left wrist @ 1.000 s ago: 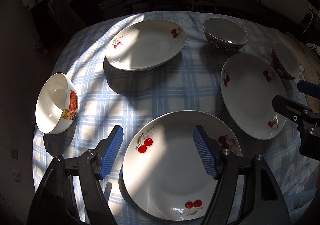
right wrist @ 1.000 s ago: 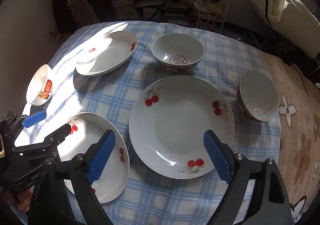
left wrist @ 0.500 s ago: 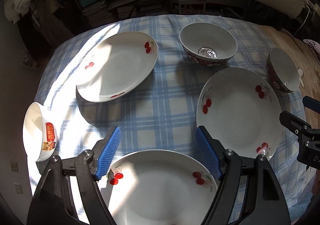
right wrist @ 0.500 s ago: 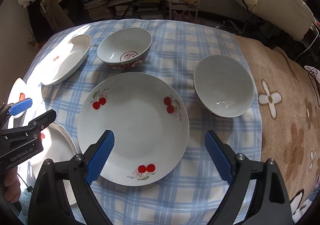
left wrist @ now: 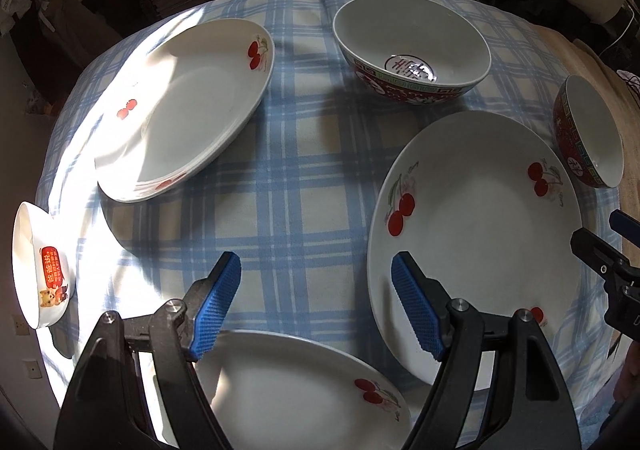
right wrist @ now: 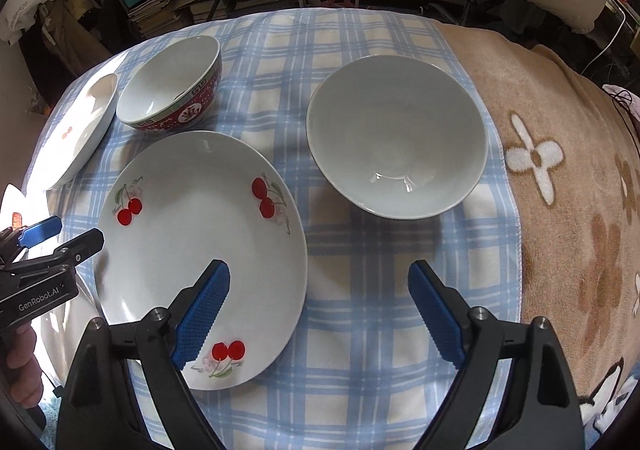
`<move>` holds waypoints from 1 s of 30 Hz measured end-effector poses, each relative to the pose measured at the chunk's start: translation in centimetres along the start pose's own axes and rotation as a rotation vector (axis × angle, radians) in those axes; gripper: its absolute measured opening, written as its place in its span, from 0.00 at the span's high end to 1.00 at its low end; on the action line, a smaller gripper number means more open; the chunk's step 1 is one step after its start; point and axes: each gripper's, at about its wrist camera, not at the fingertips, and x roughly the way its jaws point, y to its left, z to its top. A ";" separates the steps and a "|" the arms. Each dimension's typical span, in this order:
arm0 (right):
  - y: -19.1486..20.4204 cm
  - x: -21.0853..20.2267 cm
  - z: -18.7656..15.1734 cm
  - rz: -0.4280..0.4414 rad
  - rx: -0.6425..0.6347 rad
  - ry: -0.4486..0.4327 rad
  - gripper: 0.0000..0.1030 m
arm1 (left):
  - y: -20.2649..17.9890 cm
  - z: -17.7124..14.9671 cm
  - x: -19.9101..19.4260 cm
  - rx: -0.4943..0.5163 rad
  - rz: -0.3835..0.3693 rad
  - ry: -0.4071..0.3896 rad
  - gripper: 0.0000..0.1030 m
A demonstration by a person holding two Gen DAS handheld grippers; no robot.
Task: Organize plates and bowls
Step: 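Lift and carry the held plates with both tools toward the other plates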
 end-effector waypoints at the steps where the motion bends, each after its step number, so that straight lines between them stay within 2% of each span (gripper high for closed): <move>1: -0.1 0.3 0.0 0.003 0.006 0.005 0.09 | -0.1 0.1 0.4 0.005 -0.020 0.013 0.25; 4: -0.4 1.2 0.1 0.009 0.024 0.027 0.14 | 0.0 0.1 1.1 -0.012 -0.049 0.022 0.25; 7: -0.6 2.0 0.1 0.001 0.018 0.045 0.23 | 0.0 0.0 1.7 -0.017 -0.038 0.027 0.24; 10: -0.7 2.4 0.1 0.019 0.011 0.052 0.31 | -0.3 -0.1 2.2 -0.006 -0.028 0.033 0.19; 12: -0.9 2.7 0.2 0.038 0.017 0.059 0.43 | -0.6 -0.2 2.3 0.012 -0.017 0.036 0.16; 16: -0.7 3.0 0.4 0.080 0.016 0.056 0.57 | -1.4 -0.3 2.7 0.018 -0.028 0.031 0.16; 18: -0.5 3.1 0.4 0.110 0.010 0.058 0.72 | -1.6 -0.5 2.7 0.007 -0.036 0.021 0.16; 19: -0.3 3.1 0.5 0.119 0.008 0.058 0.75 | -1.7 -0.5 2.8 -0.001 -0.043 0.015 0.17; 20: -0.1 3.1 0.5 0.123 0.003 0.059 0.80 | -1.7 -0.6 2.7 -0.008 -0.059 0.006 0.23; 22: 0.5 3.1 0.5 0.118 -0.015 0.056 0.84 | -2.0 -0.8 2.4 -0.019 -0.118 -0.012 0.45; 23: 0.7 3.1 0.5 0.110 -0.022 0.053 0.84 | -2.1 -0.9 2.0 -0.014 -0.152 -0.022 0.67; 24: 0.9 3.1 0.6 0.109 -0.023 0.051 0.84 | -2.4 -0.9 1.7 -0.010 -0.167 -0.021 0.74; 26: 0.7 3.1 0.6 0.122 -0.014 0.052 0.84 | -2.7 -0.7 1.7 -0.014 -0.148 -0.024 0.75; 30: 0.4 2.6 0.4 0.137 0.008 0.042 0.86 | -1.9 -0.6 1.5 -0.062 -0.187 -0.006 0.77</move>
